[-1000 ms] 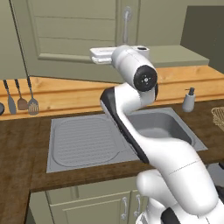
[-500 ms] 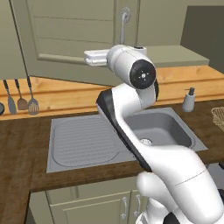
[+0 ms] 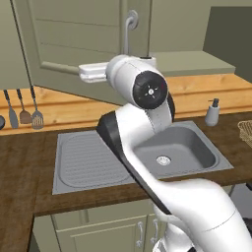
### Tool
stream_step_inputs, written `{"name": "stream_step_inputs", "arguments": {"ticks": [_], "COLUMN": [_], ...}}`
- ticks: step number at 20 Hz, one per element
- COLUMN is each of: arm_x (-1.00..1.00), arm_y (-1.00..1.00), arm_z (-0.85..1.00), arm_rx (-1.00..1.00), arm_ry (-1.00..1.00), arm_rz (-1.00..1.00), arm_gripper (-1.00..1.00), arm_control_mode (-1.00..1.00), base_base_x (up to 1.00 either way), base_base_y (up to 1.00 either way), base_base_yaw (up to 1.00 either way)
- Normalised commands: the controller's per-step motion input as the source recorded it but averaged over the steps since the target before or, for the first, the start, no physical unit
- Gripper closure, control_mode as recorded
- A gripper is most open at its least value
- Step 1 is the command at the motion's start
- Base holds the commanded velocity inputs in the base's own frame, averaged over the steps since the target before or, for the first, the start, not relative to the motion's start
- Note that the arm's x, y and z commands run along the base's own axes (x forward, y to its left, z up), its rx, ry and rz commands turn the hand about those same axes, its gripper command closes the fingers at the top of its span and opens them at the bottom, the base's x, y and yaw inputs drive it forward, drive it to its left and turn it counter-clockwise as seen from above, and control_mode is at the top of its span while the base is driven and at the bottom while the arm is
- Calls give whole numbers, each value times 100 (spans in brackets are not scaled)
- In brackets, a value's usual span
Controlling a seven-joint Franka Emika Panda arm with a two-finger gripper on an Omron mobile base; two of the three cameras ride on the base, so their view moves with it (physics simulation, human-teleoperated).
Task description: Open the cabinet, pick up the bread from the cabinet and place it in the basket. Then move the basket to the dining counter.
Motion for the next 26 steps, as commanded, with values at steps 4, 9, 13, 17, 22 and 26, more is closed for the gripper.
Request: {"name": "stream_step_inputs", "arguments": {"ticks": [4, 9, 13, 17, 22, 26], "arm_x": [-46, -36, -12, 0, 0, 0], "arm_y": [100, 98, 75, 37, 3, 0], "arm_z": [0, 0, -3, 0, 0, 0], "arm_rx": [-3, -1, 0, 0, 0, 0], "arm_ry": [3, 1, 5, 8, 0, 0], "arm_rz": [3, 6, 6, 5, 2, 0], "arm_gripper": [100, 100, 100, -100, -100, -100], "arm_control_mode": [-100, -100, -100, -100, -100, -100], "base_base_x": [0, 0, 0, 0, 0, 0], "base_base_y": [0, 0, 0, 0, 0, 0], "base_base_yaw": [0, 0, 0, 0, 0, 0]}}
